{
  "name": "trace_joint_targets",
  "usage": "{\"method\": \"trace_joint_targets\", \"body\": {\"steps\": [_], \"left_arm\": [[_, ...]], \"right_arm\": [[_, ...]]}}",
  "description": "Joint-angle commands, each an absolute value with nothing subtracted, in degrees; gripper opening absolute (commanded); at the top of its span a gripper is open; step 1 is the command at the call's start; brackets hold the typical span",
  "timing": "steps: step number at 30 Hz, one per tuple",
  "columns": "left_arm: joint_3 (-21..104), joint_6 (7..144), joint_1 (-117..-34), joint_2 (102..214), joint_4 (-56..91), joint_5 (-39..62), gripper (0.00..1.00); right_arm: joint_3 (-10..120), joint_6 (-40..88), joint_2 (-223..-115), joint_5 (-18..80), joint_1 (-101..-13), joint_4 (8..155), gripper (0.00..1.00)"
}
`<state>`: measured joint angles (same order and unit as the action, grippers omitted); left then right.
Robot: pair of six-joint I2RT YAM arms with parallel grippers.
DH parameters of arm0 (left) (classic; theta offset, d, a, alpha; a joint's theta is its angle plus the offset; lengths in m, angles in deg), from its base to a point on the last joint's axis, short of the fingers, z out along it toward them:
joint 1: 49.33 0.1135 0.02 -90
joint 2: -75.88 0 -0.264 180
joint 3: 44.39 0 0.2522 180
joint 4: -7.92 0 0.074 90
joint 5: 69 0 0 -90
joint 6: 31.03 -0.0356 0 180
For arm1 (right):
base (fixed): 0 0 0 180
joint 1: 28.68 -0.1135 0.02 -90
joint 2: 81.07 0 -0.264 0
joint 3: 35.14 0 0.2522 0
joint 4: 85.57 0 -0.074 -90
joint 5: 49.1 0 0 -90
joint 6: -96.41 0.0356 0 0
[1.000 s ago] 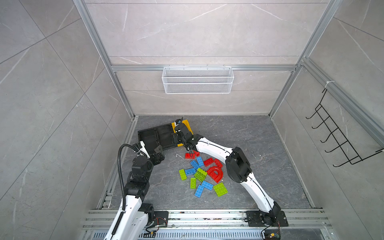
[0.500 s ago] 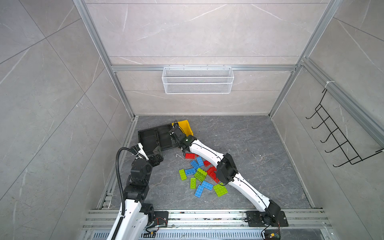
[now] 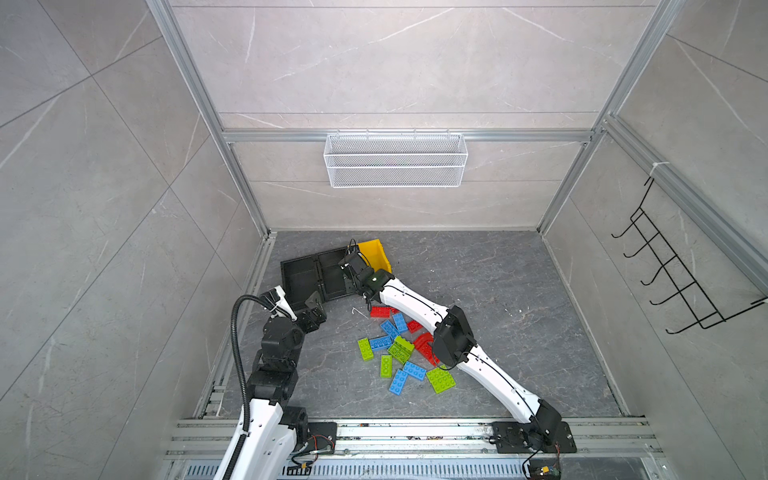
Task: Sort the legos into containers by color
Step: 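Drag the joined black and yellow bins toward the right arm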
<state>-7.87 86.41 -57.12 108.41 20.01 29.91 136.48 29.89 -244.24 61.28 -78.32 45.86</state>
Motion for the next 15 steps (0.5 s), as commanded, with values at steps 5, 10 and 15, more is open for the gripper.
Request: {"method": "trace_joint_targets", "body": {"steps": [5,10,15], "left_arm": [[-7.44,84.82,-57.32,107.69,19.92,30.76,0.93],[-7.49,84.79,-57.32,107.43,20.06,30.82,0.93],[-7.64,84.77,-57.32,107.08,20.1,31.04,0.93]], "right_arm": [[137.08,31.49,-239.8,58.42,-75.9,44.03,0.16],[138.51,29.71,-238.15,58.97,-73.9,42.04,0.12],[136.75,28.29,-234.54,58.55,-70.93,39.26,0.1]]}}
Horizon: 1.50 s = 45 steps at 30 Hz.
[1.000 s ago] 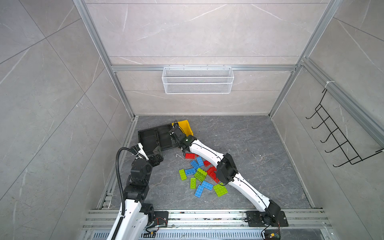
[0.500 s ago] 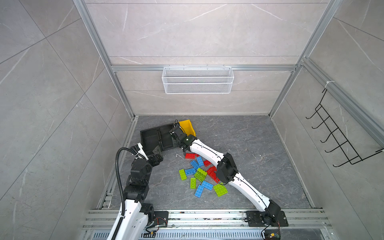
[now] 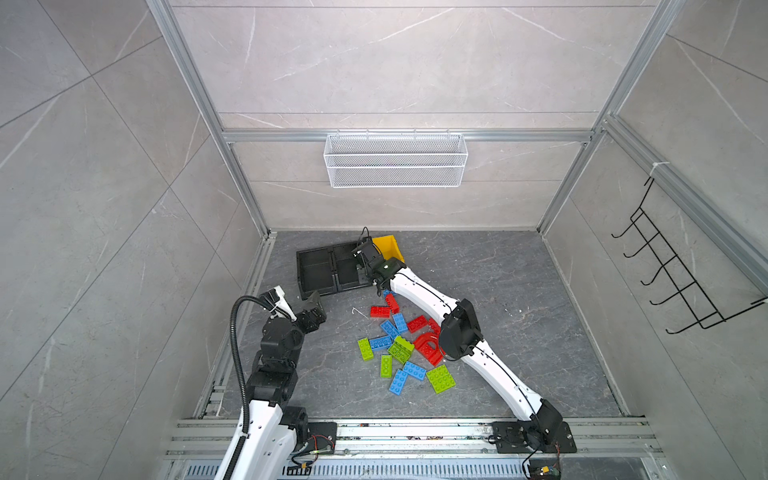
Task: Sort the legos into containers by color
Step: 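Drag the joined black and yellow bins toward the right arm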
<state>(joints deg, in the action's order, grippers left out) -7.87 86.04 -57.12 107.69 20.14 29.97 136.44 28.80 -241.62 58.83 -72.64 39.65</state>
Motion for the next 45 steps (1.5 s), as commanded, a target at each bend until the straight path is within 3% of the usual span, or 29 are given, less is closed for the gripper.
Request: {"method": "trace_joint_targets", "body": {"steps": [1,5,14,20,30,45], "left_arm": [[-7.61,84.81,-57.28,107.08,20.05,30.94,0.93],[-7.6,84.72,-57.32,107.17,20.1,30.85,0.93],[-7.59,84.61,-57.29,107.09,20.18,30.71,0.93],[-7.38,84.53,-57.33,108.09,19.82,30.29,0.93],[-7.08,84.04,-57.49,109.85,18.52,27.46,0.94],[-6.72,83.75,-57.54,109.81,18.43,26.1,0.94]], "right_arm": [[135.93,27.84,-233.66,58.56,-70.47,39.28,0.1],[127.88,27.65,-228.37,55.82,-67.47,41.7,0.08],[83.74,26.71,-202.87,51.84,-59.48,64.87,0.07],[63.52,27.94,-190.77,51.79,-53.29,72.31,0.07],[49.11,25.94,-182.37,50.11,-45.27,72.97,0.08],[41.1,19.51,-178.37,48.29,-40.01,72.03,0.1]]}}
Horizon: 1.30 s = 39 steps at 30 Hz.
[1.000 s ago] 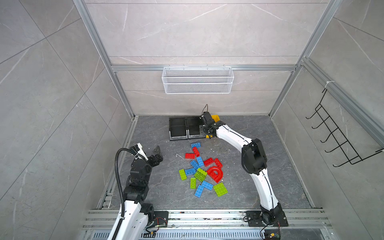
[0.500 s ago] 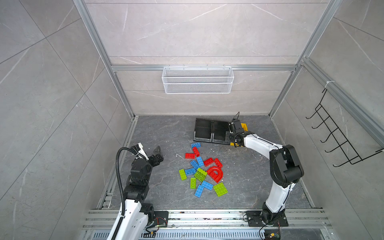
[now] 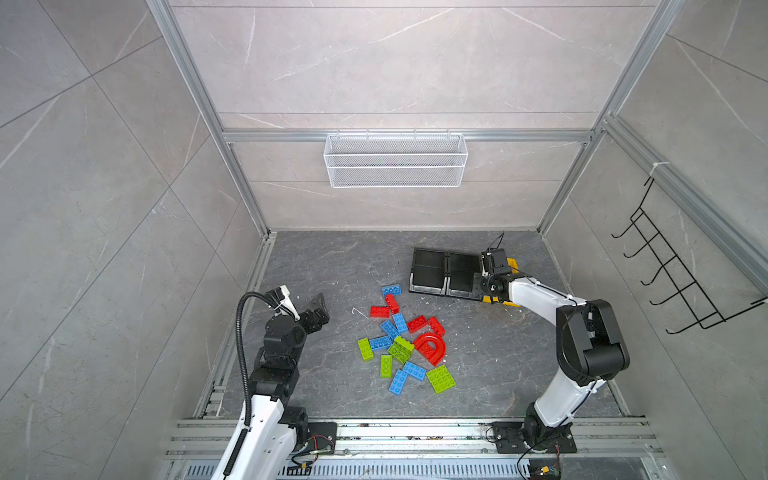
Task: Sort the legos into containers by color
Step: 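Drag the joined black and yellow bins toward the right arm, then lower the right gripper onto a red brick and grasp it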
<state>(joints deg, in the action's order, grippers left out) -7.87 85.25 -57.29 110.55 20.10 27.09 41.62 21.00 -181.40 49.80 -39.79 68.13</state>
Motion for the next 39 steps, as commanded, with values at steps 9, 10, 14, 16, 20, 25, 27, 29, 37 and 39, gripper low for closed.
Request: {"method": "trace_joint_targets", "body": {"steps": [9,10,14,16,20,25,27,29,37,39], "left_arm": [[-6.71,83.84,-57.66,110.11,18.23,25.95,0.94],[-6.68,83.87,-57.68,110.15,18.18,25.87,0.94],[-6.72,83.9,-57.69,110.33,18.12,25.87,0.94],[-6.71,84.25,-57.88,110.74,17.78,25.41,0.94],[-8.99,89.9,-61.24,114.02,12.28,22.99,0.94],[-5.24,83.27,-71.16,121.74,11.68,29.42,0.94],[-3.94,82.42,-71.91,124.35,11.2,28.84,0.95],[-4.41,82.72,-71.91,125.52,9.55,26.89,0.95],[-8.46,82.89,-71.74,123.43,8.13,31.28,0.99],[-8.42,82.68,-71.74,123.49,8.67,31.93,0.99]], "right_arm": [[37.39,19.41,-176.78,49.34,-40.01,72.47,0.51],[37.28,19.51,-176.47,49.33,-40.01,72.44,0.53],[37.41,19.51,-173.98,48.57,-40.02,70.41,0.57],[37.31,19.16,-170.49,48.02,-40.37,68.58,0.58],[38.22,17.98,-163.29,48.07,-44.49,63.95,0.59],[40.72,20.47,-162.15,44.77,-55.87,60.32,0.58],[41.47,22.91,-164.32,43.67,-61.19,61.89,0.56],[42.64,24.56,-167.46,43.31,-65.43,63.75,0.55],[52.97,25.74,-186.24,43.45,-73.27,66.38,0.54],[55.98,25.42,-189.89,42.78,-73.67,66.16,0.54]]}}
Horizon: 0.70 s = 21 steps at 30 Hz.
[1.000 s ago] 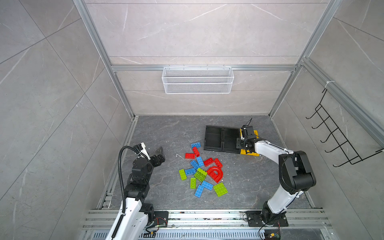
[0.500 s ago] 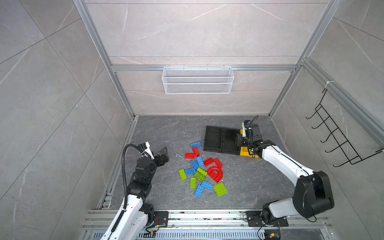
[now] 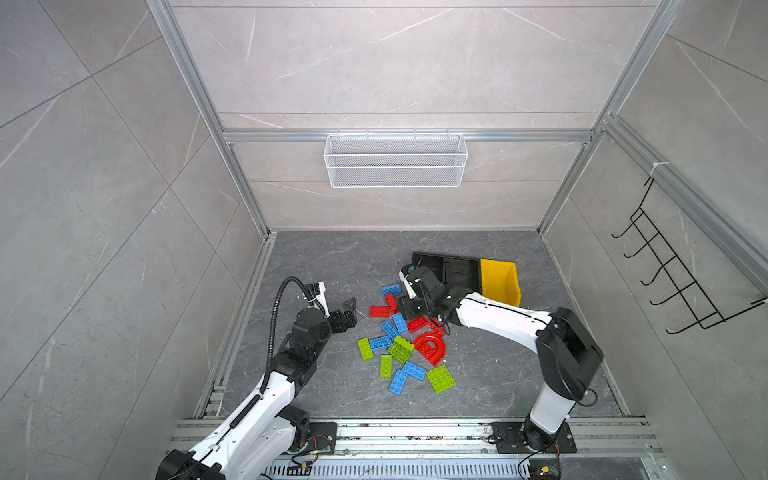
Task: Sort the legos into containers by color
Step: 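Lower the right gripper onto a red brick and grasp it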
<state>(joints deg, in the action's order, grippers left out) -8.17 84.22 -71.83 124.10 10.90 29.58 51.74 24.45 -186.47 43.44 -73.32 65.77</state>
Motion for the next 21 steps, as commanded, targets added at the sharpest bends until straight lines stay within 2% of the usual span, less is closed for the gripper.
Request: {"method": "trace_joint_targets", "body": {"steps": [1,10,16,21], "left_arm": [[-8.52,82.7,-71.74,123.51,8.77,32.51,0.99],[-8.46,83.08,-71.65,122.46,10.08,34.07,0.99],[-7.35,83.31,-71.65,122.16,12.63,35.29,0.99],[-7.35,83.55,-71.65,122.15,12.78,35.48,0.99]], "right_arm": [[57.3,25.23,-191.49,42.57,-73.85,65.91,0.54],[62.9,24.25,-199.24,44.49,-73.89,64.28,0.52],[64.99,24.17,-202.17,48.42,-73.79,62.82,0.48],[66.32,24.49,-204.04,47.88,-73.69,62.26,0.43]]}}
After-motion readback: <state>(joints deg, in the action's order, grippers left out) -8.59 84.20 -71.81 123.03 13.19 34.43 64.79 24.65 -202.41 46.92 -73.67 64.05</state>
